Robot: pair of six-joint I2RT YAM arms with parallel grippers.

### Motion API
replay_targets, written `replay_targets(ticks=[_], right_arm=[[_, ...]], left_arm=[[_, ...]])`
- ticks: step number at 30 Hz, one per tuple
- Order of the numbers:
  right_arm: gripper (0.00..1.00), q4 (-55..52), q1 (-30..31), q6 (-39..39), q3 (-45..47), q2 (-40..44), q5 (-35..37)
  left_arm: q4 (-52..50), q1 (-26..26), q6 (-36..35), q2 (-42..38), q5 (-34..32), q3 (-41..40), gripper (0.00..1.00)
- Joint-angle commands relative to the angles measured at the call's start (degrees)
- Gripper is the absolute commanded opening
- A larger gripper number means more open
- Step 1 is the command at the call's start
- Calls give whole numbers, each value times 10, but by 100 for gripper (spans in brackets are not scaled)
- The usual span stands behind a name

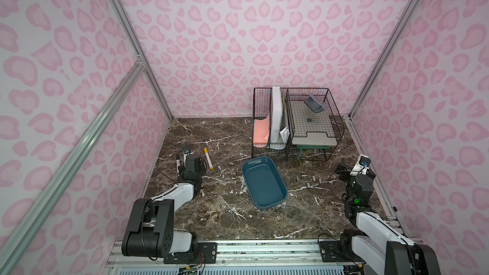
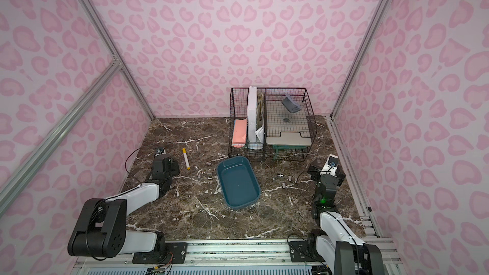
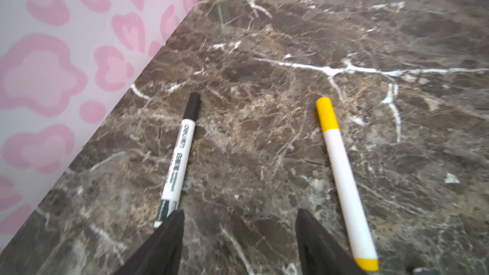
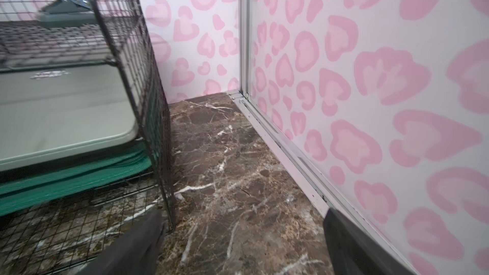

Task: Take out the socket from the storage box
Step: Reset both arms

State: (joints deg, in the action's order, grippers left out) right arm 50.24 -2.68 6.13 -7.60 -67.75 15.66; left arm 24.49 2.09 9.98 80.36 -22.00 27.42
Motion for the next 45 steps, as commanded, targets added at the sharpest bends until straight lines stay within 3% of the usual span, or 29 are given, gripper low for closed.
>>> replay_targets(ticks=[1, 7, 10, 17, 20, 22, 31, 45], right_arm=[[99, 118, 1, -37, -6, -38, -44], [99, 105, 4, -54, -38, -74, -78], [99, 175, 7, -39, -13, -79, -154], [99, 257, 51, -73, -37, -202, -119], [99, 245, 49, -70, -42, -201, -122], [99, 212, 47, -59, -53, -197, -104], [99, 204, 31, -47, -60, -199, -128], [99, 206, 31, -48, -60, -200, -127]], left_arm=[[130, -23, -30, 32, 72, -13, 72], [164, -31, -46, 66, 135, -18, 77], [164, -34, -46, 69, 144, -16, 84], [166, -42, -41, 68, 158, -18, 93], [166, -43, -41, 68, 160, -18, 93], [166, -43, -42, 68, 160, -18, 99], [148, -23, -55, 71, 125, -5, 98], [145, -21, -57, 73, 122, -4, 99]])
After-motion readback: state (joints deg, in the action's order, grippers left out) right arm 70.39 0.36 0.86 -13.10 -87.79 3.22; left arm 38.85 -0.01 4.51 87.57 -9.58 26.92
